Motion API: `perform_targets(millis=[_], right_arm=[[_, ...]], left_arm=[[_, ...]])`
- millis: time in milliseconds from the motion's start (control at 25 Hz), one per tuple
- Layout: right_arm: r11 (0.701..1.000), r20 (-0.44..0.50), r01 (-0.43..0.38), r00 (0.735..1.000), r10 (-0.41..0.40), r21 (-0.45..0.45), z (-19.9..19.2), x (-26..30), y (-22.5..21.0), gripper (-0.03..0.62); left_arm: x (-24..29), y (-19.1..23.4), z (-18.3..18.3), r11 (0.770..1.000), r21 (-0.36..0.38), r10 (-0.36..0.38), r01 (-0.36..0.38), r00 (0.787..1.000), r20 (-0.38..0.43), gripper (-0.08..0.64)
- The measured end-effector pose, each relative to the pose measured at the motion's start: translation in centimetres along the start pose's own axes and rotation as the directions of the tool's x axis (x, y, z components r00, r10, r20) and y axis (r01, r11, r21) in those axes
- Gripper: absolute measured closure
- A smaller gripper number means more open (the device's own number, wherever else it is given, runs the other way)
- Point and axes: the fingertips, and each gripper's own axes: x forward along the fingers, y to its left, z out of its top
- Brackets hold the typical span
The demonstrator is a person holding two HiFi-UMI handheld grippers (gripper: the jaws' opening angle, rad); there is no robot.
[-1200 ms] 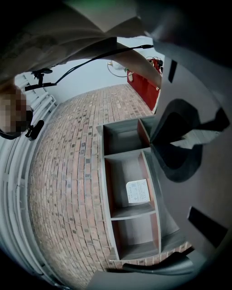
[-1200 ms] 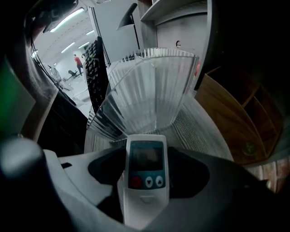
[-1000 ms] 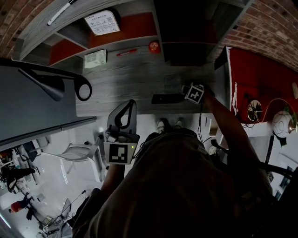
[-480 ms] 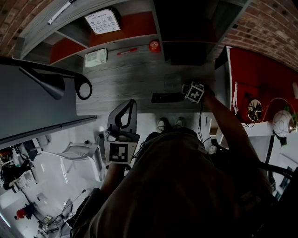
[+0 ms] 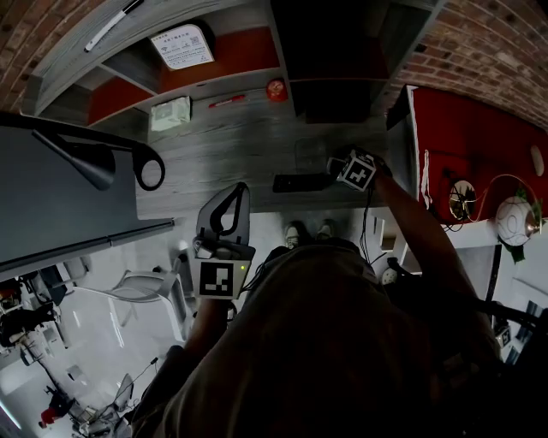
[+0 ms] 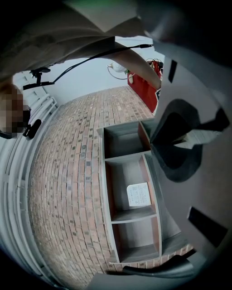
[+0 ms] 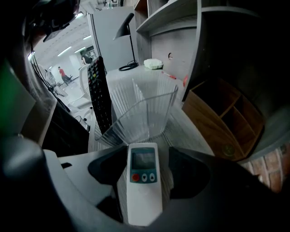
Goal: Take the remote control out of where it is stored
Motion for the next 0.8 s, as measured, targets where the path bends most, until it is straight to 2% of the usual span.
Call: perform_targets(millis=[240, 400, 480, 600, 800], right_arm=[[0.991, 0.127, 0.122, 0.983, -0.130, 0.062, 2.5, -5.3, -2.1, 0.298], [0.971, 0.269, 0.195, 0.936, -0.226, 0.136, 5.3, -10.6, -3.3, 0.298], [0.955, 0.351, 0.241, 0.891, -0.289, 0.174, 6.5, -13.5, -4.0, 0.298], [0.926, 0.462, 0.308, 0.803, -0.376, 0.218, 8.2, -18.0, -4.2, 0.298], [0.875, 0.576, 0.389, 0.659, -0.483, 0.288, 9.8, -24.3, -3.3, 0.298]], left_arm=[[0.9, -0.3, 0.7, 1.000, -0.004, -0.029, 0.029, 0.999, 0.035, 0.549], [1.6, -0.2, 1.2, 0.999, -0.008, -0.041, 0.042, 0.997, 0.063, 0.549], [1.9, 0.0, 1.4, 0.999, -0.006, -0.041, 0.042, 0.996, 0.074, 0.549], [2.1, 0.9, 1.9, 1.000, -0.016, -0.019, 0.020, 0.996, 0.088, 0.549], [2.4, 2.2, 2.9, 1.000, -0.011, 0.002, 0.000, 0.992, 0.123, 0.549]])
